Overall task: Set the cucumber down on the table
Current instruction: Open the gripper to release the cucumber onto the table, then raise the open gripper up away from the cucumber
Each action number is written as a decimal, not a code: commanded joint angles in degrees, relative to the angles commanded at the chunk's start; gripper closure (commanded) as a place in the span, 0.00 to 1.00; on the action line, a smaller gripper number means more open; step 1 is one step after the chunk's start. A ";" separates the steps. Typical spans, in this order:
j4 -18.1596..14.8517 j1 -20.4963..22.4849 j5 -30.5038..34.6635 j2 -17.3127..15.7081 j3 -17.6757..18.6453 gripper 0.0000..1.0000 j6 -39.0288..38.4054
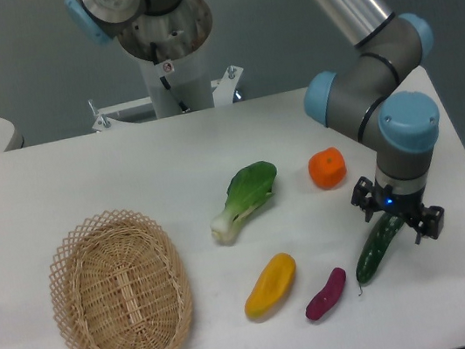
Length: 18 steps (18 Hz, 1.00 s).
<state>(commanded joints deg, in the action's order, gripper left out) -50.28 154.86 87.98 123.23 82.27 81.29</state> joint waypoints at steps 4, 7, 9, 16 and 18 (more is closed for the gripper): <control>0.09 -1.05 0.00 -1.40 -2.90 0.00 3.52; -0.52 -0.71 0.35 -3.51 -3.69 0.00 4.31; -1.22 -0.18 0.44 -5.01 -3.52 0.00 9.91; -6.84 5.26 0.44 -8.88 -3.25 0.00 28.19; -7.90 6.41 0.26 -9.67 -3.25 0.00 33.30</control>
<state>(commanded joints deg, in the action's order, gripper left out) -58.18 161.27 88.24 113.56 79.01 114.59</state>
